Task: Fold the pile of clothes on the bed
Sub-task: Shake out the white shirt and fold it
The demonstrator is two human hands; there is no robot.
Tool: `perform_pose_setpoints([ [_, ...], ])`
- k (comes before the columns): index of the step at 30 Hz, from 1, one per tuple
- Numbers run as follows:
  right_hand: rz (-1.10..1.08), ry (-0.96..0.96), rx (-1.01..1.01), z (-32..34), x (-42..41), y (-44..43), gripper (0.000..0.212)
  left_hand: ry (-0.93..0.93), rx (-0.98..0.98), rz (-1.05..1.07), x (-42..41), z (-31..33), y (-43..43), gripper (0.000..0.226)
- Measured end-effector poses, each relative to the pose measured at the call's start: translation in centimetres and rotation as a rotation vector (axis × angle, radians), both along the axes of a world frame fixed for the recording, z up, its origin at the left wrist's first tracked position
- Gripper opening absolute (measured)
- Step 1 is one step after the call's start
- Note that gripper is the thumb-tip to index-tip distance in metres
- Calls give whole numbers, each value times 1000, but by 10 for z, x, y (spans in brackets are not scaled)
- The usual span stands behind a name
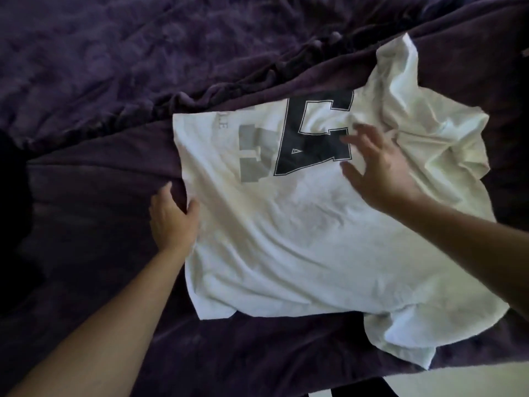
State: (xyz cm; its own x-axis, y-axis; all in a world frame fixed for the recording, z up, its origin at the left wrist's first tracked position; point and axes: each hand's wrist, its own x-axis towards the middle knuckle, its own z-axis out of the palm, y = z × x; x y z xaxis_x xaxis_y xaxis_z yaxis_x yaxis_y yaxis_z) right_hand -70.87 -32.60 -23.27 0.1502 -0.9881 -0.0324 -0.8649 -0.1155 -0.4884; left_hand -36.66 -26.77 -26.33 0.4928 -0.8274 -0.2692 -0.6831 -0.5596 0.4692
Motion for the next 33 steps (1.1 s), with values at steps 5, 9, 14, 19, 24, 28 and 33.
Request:
perform_pose_setpoints([
  [5, 217, -89, 183, -6, 32, 177, 21, 148, 217, 184, -20, 6, 126, 58],
  [9, 417, 151, 374, -27, 29, 250, 53, 295, 178, 219, -32, 11, 171, 22],
  [14, 262, 298, 383, -36, 10, 243, 69, 426, -97, 257, -31, 31, 174, 28],
  [19, 165, 371, 301, -33, -3, 252, 69, 438, -269, 372, -28, 45, 173, 36],
  [24, -53, 485, 462, -14, -30, 284, 52, 89, 59, -70, 12, 49, 194, 22],
  [28, -214, 326, 446, 16, -60, 312, 24, -119, 298, -136, 35, 53, 215, 23],
  [33, -286, 165, 241, 44, -69, 340, 16, -281, 157, -411, 12, 57, 219, 26],
])
